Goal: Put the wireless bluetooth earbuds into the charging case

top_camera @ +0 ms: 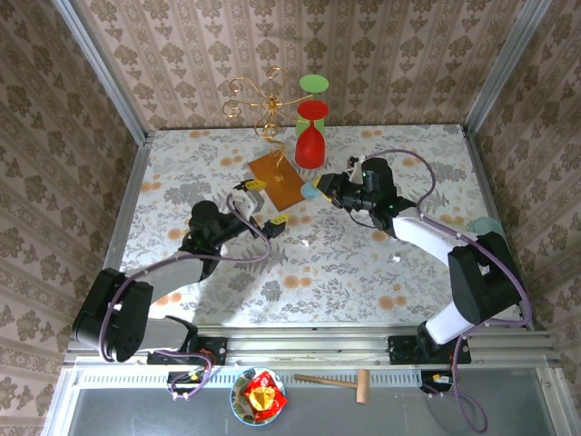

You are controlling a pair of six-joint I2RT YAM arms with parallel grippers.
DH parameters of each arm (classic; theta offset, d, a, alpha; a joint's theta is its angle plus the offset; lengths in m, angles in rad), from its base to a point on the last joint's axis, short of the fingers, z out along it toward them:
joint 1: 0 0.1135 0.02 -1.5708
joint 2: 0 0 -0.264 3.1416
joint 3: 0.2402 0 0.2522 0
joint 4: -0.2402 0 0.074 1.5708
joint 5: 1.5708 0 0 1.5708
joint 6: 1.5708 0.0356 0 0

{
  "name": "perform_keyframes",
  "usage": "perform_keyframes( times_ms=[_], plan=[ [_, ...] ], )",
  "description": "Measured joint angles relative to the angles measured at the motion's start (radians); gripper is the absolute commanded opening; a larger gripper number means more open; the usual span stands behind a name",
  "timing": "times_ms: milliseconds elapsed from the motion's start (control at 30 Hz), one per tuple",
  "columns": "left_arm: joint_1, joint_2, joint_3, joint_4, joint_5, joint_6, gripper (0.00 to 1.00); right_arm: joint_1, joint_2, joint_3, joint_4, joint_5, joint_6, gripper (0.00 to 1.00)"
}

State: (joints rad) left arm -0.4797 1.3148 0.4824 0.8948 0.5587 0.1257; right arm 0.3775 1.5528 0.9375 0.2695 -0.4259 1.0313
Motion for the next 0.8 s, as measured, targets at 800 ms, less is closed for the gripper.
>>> perform_keyframes(
  times_ms=[800],
  plan=[
    [-0.026, -0.011, -0.001, -0.106, -0.067, 0.063, 1.0, -0.005, 0.414, 0.261, -0.211, 0.306, -0.256, 0.51]
  ],
)
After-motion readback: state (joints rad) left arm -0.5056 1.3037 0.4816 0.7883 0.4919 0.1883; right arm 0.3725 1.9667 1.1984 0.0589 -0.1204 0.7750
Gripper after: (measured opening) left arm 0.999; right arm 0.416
